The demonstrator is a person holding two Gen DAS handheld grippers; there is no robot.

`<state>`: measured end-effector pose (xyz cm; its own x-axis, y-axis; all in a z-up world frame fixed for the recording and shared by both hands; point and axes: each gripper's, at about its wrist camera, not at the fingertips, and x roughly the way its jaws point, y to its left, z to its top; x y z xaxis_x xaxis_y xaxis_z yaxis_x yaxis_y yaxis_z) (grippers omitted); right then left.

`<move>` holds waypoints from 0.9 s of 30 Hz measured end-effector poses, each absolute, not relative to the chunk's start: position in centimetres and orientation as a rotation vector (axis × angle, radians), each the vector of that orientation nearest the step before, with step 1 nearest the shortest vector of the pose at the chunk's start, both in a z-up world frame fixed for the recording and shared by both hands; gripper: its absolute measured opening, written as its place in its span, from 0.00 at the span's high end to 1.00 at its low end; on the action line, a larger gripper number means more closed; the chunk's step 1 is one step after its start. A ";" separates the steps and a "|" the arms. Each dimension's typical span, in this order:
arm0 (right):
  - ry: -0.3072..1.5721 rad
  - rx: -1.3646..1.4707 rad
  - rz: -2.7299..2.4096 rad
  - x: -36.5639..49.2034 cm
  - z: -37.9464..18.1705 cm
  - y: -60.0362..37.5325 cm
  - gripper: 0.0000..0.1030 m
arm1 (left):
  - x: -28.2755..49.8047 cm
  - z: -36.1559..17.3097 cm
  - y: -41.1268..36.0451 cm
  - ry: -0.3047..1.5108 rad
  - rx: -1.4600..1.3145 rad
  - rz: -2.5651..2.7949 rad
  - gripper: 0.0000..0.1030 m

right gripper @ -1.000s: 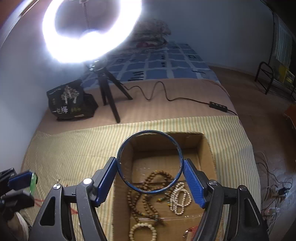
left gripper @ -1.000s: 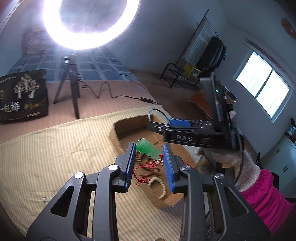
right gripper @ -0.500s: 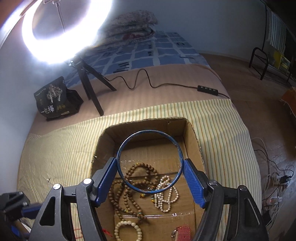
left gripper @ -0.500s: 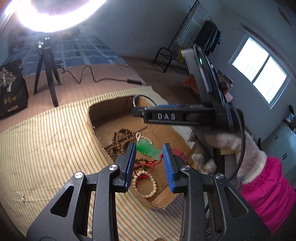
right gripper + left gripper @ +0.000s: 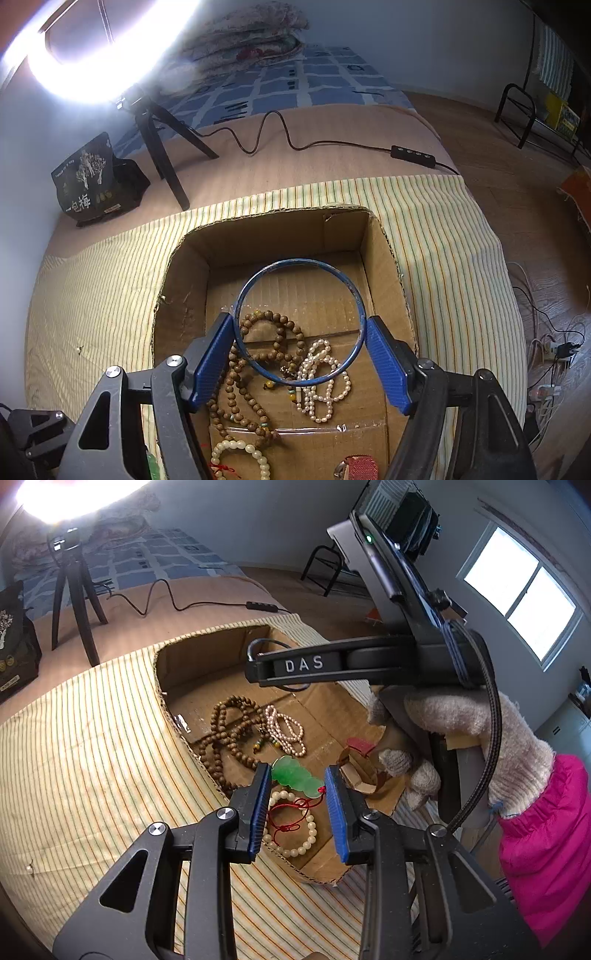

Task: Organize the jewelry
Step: 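Carry the jade pendant and black ring over the box and open both grippers, then withdraw both grippers from the box back over the sheet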

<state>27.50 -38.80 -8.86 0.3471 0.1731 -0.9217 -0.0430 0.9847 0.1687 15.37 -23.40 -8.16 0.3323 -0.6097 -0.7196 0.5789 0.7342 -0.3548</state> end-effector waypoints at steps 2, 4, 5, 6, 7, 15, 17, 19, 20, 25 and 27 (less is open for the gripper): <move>1.208 0.122 0.138 27.5 -8.8 -38.8 0.28 | 15.3 -8.3 -23.6 0.961 -0.028 -0.782 0.71; 1.208 0.123 0.142 27.5 -8.9 -38.8 0.28 | 15.1 -8.3 -23.6 0.962 -0.019 -0.789 0.71; 1.210 0.124 0.145 27.5 -8.9 -38.8 0.28 | 15.1 -8.3 -23.6 0.962 -0.014 -0.790 0.71; 1.212 0.123 0.144 27.5 -8.9 -38.8 0.27 | 15.1 -8.4 -23.7 0.968 -0.009 -0.791 0.71; 1.213 0.119 0.143 27.5 -8.9 -38.8 0.27 | 15.1 -8.4 -23.8 0.974 -0.005 -0.790 0.71; 1.205 0.117 0.139 27.6 -8.6 -38.8 0.23 | 15.3 -8.5 -23.6 0.986 -0.002 -0.783 0.70; 1.201 0.122 0.137 27.5 -8.5 -38.9 0.23 | 15.3 -8.5 -23.5 0.987 -0.004 -0.781 0.70; 1.198 0.120 0.134 27.4 -8.4 -38.9 0.23 | 15.3 -8.4 -23.4 0.984 -0.002 -0.778 0.70; 1.198 0.120 0.132 27.4 -8.3 -39.0 0.23 | 15.2 -8.3 -23.3 0.982 -0.001 -0.776 0.70; 1.188 0.120 0.126 27.1 -7.8 -39.2 0.23 | 15.0 -8.1 -23.0 0.975 0.001 -0.770 0.70; 1.181 0.118 0.125 26.8 -7.4 -39.2 0.23 | 14.8 -7.9 -22.7 0.967 0.004 -0.765 0.70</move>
